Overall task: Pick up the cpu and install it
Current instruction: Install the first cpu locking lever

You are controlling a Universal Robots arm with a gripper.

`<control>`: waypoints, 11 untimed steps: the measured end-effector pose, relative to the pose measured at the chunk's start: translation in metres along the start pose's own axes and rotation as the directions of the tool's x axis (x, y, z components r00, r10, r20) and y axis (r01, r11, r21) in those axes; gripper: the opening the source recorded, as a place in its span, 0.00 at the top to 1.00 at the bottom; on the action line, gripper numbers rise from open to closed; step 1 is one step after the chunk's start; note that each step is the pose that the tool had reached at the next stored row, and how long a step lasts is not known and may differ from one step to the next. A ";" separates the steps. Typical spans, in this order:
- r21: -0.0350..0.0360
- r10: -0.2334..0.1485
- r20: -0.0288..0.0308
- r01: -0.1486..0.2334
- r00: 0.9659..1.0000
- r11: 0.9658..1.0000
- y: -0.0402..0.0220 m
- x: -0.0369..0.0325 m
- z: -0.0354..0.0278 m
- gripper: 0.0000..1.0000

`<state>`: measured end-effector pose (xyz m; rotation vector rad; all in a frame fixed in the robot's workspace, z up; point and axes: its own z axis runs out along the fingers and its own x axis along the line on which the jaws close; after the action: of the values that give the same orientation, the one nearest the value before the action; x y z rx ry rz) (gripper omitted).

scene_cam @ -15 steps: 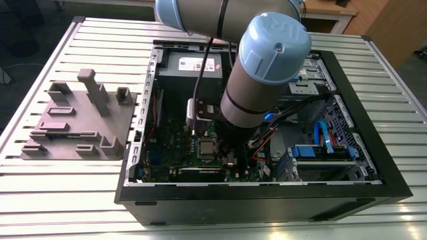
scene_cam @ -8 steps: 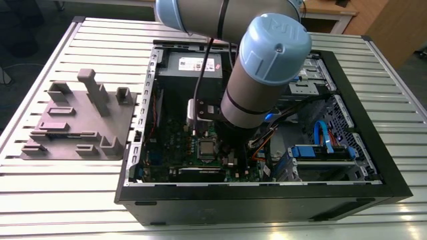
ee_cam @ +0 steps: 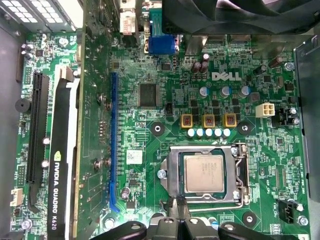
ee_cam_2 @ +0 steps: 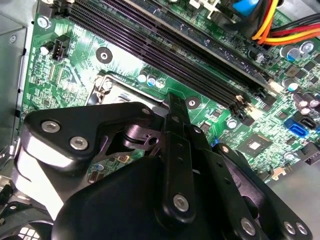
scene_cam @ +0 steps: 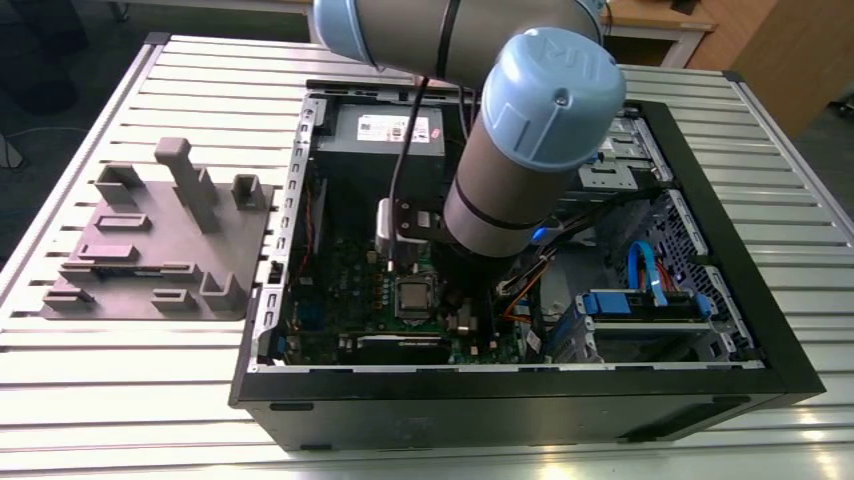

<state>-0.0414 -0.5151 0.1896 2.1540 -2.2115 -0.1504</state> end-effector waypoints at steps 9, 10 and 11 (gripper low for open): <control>0.000 -0.001 0.000 0.001 1.000 1.000 -0.0032 -0.0001 -0.0002 0.90; 0.000 -0.001 0.000 0.001 1.000 1.000 -0.0032 -0.0002 -0.0001 0.90; 0.000 -0.001 0.000 0.001 1.000 1.000 -0.0033 -0.0002 -0.0001 0.90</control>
<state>-0.0381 -0.5150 0.1894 2.1554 -2.2101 -0.1502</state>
